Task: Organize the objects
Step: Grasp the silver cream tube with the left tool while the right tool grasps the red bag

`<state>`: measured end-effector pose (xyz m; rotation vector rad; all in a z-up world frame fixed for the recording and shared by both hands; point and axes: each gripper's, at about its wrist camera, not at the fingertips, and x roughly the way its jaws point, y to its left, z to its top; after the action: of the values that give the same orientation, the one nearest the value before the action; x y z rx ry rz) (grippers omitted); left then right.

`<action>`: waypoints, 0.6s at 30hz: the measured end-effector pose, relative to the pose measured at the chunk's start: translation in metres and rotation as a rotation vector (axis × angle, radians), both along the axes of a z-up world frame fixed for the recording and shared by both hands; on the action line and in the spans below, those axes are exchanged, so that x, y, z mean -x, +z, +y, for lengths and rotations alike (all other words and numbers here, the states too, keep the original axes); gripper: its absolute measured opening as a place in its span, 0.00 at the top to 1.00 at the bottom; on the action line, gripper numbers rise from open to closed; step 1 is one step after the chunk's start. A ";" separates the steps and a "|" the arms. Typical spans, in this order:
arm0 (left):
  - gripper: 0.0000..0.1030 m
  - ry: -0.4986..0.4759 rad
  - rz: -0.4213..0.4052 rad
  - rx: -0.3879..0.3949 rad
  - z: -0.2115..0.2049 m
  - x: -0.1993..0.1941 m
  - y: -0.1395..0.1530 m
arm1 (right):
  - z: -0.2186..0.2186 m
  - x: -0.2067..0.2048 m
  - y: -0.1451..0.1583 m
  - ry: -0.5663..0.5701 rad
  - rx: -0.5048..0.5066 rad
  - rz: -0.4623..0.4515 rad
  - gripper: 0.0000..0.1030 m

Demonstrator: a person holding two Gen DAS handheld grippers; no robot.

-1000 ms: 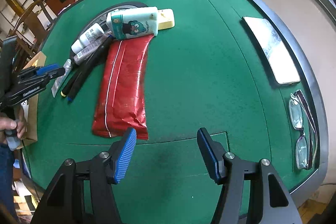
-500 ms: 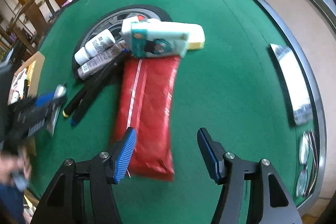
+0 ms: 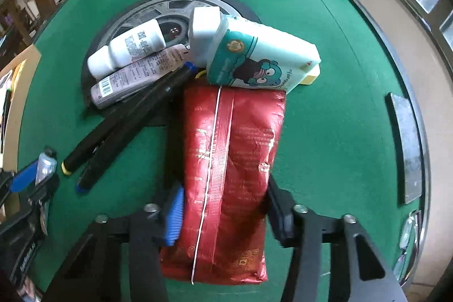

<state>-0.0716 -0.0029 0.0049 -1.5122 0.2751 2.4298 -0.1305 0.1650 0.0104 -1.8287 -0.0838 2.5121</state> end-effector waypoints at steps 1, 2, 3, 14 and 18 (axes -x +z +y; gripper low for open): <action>0.74 0.004 0.005 -0.001 -0.001 -0.001 0.001 | 0.004 -0.006 0.001 -0.007 0.021 0.002 0.53; 0.74 0.007 0.012 0.000 -0.001 -0.003 0.001 | 0.008 -0.012 0.001 -0.012 0.037 0.000 0.53; 0.74 0.012 0.019 0.004 0.000 -0.004 0.001 | 0.010 -0.018 0.001 -0.014 0.049 -0.001 0.53; 0.74 0.010 0.095 -0.029 0.008 -0.041 0.014 | 0.019 -0.090 0.003 0.002 0.150 0.039 0.53; 0.74 -0.017 0.154 -0.005 0.016 -0.051 0.026 | 0.018 -0.093 0.008 0.004 0.152 0.054 0.53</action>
<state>-0.0209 0.0135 0.0313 -1.3171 0.3097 2.5354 -0.0374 0.1834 0.0183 -1.8108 0.1083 2.6359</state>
